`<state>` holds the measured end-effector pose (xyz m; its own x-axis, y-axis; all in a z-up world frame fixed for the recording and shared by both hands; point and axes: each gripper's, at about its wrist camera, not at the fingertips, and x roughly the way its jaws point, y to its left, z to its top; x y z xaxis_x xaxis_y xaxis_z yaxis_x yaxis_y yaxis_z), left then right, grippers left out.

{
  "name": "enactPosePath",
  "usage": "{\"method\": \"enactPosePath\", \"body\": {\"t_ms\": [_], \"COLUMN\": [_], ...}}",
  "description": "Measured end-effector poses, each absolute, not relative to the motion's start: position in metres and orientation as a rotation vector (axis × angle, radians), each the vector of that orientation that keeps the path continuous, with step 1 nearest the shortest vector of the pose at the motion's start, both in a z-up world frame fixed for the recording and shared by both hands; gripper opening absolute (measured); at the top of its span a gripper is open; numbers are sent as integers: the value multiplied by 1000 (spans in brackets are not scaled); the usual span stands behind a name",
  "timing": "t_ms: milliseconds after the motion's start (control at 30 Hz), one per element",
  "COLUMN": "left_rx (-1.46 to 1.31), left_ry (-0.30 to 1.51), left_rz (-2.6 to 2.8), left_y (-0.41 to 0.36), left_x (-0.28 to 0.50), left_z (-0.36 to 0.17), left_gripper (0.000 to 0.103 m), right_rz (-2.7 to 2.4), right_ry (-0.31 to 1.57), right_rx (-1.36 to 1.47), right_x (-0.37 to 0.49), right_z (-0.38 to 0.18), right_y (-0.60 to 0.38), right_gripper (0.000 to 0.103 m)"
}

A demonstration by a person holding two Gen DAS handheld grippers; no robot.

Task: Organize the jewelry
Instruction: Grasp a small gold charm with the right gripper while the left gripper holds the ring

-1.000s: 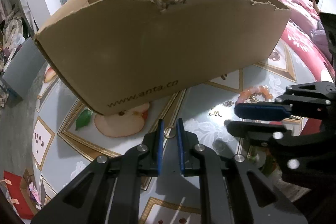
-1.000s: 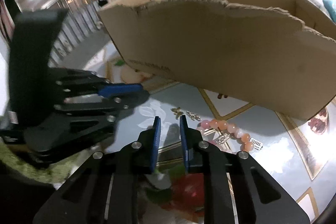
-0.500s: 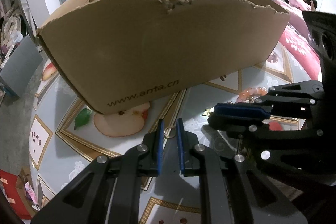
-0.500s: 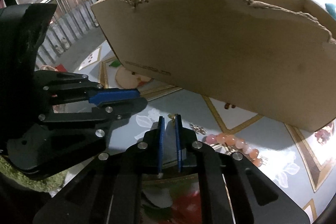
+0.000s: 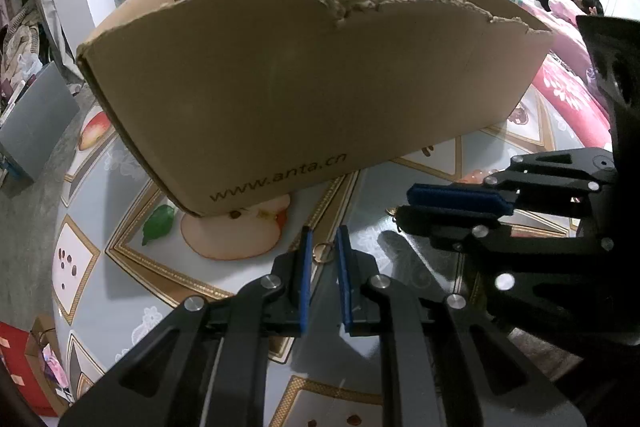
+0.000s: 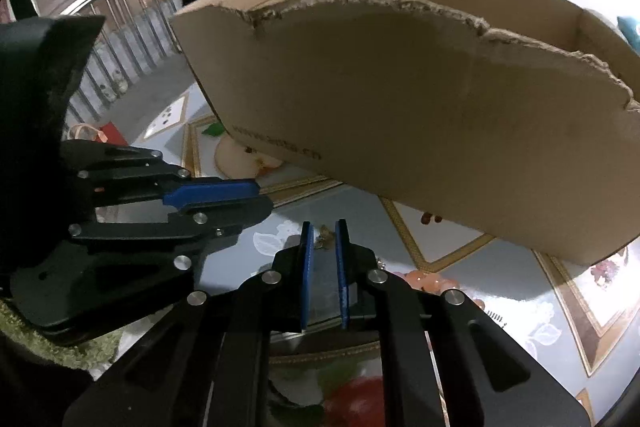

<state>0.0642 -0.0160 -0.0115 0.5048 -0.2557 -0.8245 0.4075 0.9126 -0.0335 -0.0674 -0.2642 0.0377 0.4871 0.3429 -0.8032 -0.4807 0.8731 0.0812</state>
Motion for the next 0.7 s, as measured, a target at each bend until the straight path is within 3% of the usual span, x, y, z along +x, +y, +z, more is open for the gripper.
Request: {"method": "enactPosePath", "body": {"t_ms": [700], "left_rx": [165], "left_ry": [964], "left_rz": [-402], "left_y": [-16], "left_x": [65], "left_z": [-11], "left_gripper": [11], "right_rz": [479], "right_ry": [927], "right_rx": [-217], "right_x": [-66], "right_z": [30], "right_y": [-246], "right_gripper": [6]}}
